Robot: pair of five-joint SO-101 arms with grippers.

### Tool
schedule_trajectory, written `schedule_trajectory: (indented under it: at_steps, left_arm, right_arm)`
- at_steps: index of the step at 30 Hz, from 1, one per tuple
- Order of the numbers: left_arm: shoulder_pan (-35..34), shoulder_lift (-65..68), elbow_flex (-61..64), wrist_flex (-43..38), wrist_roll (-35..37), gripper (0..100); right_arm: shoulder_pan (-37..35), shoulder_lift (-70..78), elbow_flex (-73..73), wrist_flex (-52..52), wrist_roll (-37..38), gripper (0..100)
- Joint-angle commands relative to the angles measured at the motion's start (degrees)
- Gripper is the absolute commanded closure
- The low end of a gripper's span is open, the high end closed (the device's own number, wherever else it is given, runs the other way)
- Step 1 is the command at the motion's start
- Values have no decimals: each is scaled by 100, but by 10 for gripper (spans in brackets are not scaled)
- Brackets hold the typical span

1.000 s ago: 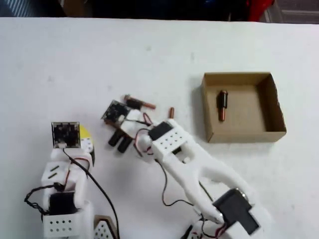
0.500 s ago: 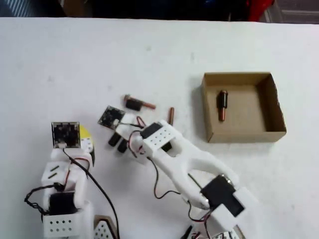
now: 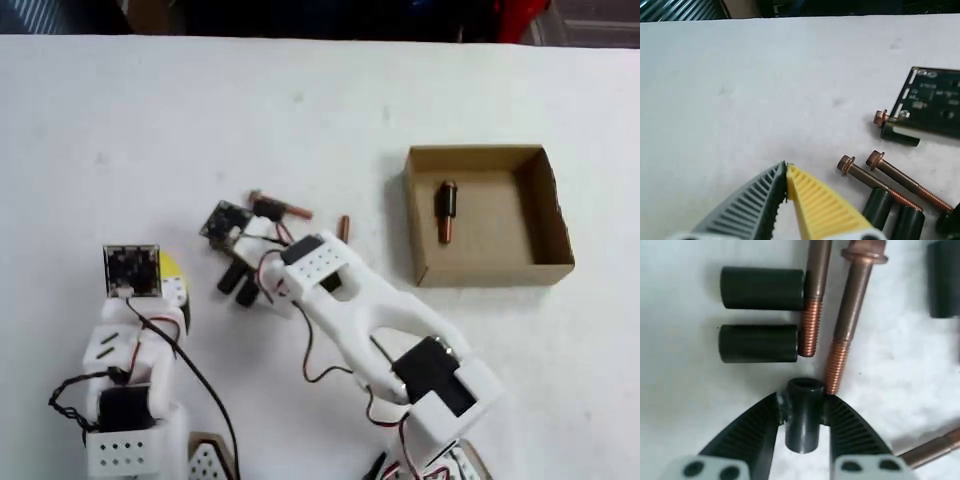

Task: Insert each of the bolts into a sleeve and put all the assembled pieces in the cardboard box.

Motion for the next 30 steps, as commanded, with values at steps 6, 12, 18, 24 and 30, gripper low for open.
schedule_trajectory:
  at_steps: [6, 12, 18, 24, 30]
  left_arm:
    - [-66, -31, 0, 35, -53, 978]
    - [-66, -31, 0, 35, -53, 978]
    - [-66, -31, 0, 44, -53, 978]
    - [-66, -31, 0, 44, -53, 978]
    - [-48, -22, 0, 70, -53, 978]
  right_arm:
    - [-48, -119, -185, 110, 62, 955]
    - [-48, -1156, -176, 690, 53, 981]
    - [-48, -2281, -167, 1235, 35, 981]
    - [-40, -3486, -167, 1754, 35, 981]
    - [4, -4646, -158, 2009, 26, 981]
